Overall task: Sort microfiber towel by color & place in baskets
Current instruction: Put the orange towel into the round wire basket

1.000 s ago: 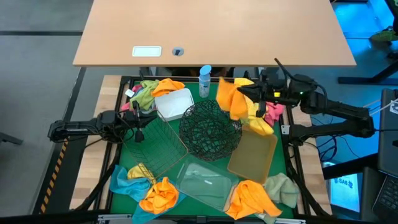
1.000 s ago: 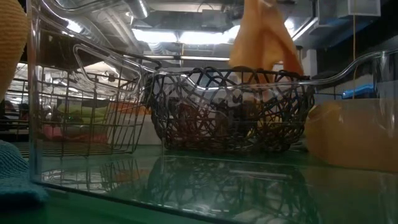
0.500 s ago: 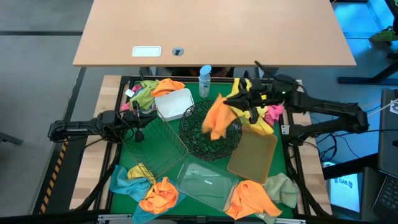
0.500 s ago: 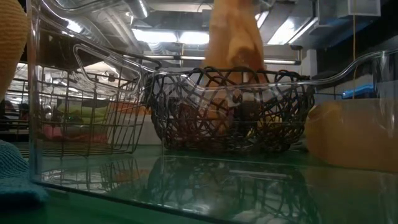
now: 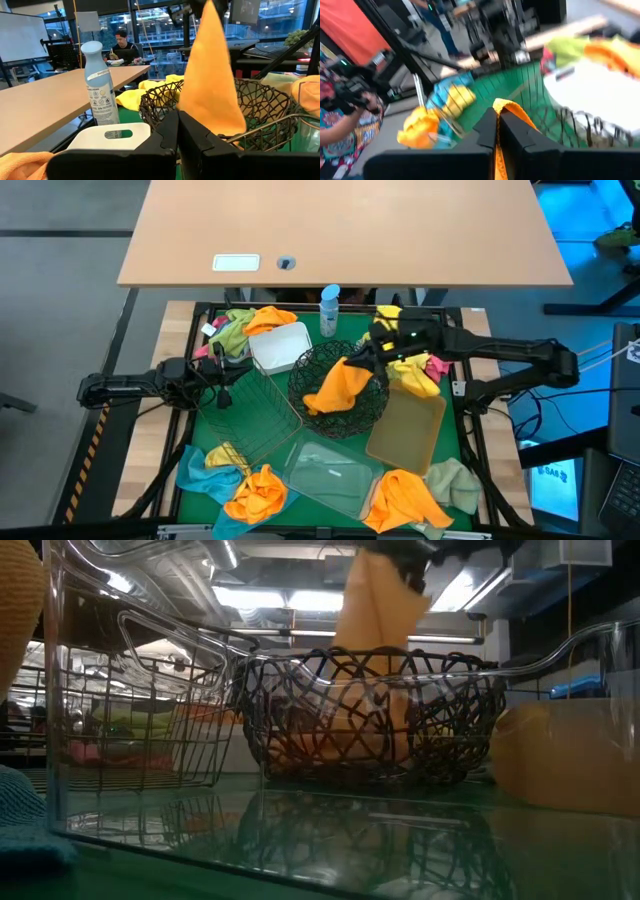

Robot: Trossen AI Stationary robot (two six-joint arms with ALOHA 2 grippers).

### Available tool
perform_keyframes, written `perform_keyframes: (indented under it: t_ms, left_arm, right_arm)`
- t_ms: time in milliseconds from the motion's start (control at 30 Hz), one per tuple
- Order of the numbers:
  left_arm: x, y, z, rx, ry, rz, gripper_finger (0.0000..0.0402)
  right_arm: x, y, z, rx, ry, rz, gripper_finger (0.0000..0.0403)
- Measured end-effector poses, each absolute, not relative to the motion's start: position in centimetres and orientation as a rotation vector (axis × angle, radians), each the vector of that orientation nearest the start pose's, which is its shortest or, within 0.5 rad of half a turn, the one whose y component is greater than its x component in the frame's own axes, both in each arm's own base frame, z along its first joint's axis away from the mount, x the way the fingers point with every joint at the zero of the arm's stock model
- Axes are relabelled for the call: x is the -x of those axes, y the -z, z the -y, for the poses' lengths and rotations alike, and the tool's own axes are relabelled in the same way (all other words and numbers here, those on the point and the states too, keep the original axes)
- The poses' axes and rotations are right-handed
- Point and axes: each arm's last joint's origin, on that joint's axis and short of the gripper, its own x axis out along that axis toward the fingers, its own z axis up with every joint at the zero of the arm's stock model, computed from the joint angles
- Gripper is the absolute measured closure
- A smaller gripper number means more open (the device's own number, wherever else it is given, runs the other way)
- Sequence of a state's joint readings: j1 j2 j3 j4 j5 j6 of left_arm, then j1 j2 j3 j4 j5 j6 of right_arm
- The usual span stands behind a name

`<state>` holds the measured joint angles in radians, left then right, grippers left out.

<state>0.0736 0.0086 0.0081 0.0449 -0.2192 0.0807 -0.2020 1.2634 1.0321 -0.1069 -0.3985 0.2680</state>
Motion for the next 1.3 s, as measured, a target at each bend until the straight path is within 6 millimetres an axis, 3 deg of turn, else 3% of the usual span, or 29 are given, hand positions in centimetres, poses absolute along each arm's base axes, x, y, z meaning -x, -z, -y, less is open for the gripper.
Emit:
perform_keyframes:
  t_ms: [467, 900, 1000, 1300]
  left_arm:
    - [-9.6, -17.0, -1.3, -0.077, -0.295, 0.033, 0.0400]
    - [-9.6, -17.0, -1.3, -0.077, -0.295, 0.033, 0.0391]
    - [-9.6, -17.1, -1.4, -0.060, -0.304, 0.044, 0.0375]
    - [-9.5, -18.0, -1.4, -0.043, -0.308, 0.143, 0.0329]
  right_arm:
    - [-31.1, -27.3, 5.2, -0.429, -0.135, -0.557, 0.0384]
    - [-31.3, -26.8, 5.2, -0.434, -0.132, -0.572, 0.0380]
    - [-31.3, -26.8, 5.2, -0.477, -0.120, -0.578, 0.0355]
    - [-31.3, -26.7, 5.2, -0.490, -0.113, -0.592, 0.0230]
